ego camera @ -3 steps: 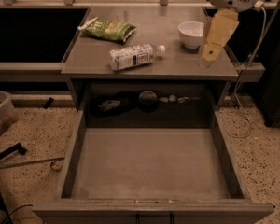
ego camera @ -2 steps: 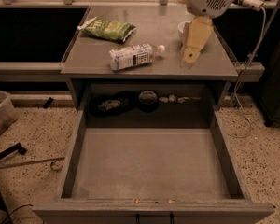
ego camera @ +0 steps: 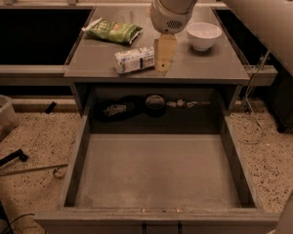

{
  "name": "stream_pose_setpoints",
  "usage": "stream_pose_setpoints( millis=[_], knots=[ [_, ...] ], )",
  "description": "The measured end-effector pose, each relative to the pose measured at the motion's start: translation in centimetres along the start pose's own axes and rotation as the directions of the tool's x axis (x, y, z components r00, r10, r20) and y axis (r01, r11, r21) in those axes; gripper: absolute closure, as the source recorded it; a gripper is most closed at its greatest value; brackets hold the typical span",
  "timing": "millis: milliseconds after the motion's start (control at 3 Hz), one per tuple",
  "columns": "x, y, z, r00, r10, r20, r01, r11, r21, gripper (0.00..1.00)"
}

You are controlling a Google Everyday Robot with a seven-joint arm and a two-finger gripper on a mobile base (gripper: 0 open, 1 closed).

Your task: Place blue plastic bottle into top drawer

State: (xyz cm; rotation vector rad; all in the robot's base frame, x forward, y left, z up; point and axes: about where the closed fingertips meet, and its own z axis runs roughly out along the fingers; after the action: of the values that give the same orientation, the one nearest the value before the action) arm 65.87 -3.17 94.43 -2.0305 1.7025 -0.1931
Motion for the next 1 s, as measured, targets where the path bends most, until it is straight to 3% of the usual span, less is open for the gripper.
stream_pose_setpoints(
  millis=[667,1000],
  knots=[
    [-0.5,-6.3,5.0,0.998,-0.056,0.024,0.056,0.9984,0.009,0.00],
    [0.8,-7.5,8.5,0.999,-0.028,0.043,0.029,0.9992,-0.027,0.00]
  ],
)
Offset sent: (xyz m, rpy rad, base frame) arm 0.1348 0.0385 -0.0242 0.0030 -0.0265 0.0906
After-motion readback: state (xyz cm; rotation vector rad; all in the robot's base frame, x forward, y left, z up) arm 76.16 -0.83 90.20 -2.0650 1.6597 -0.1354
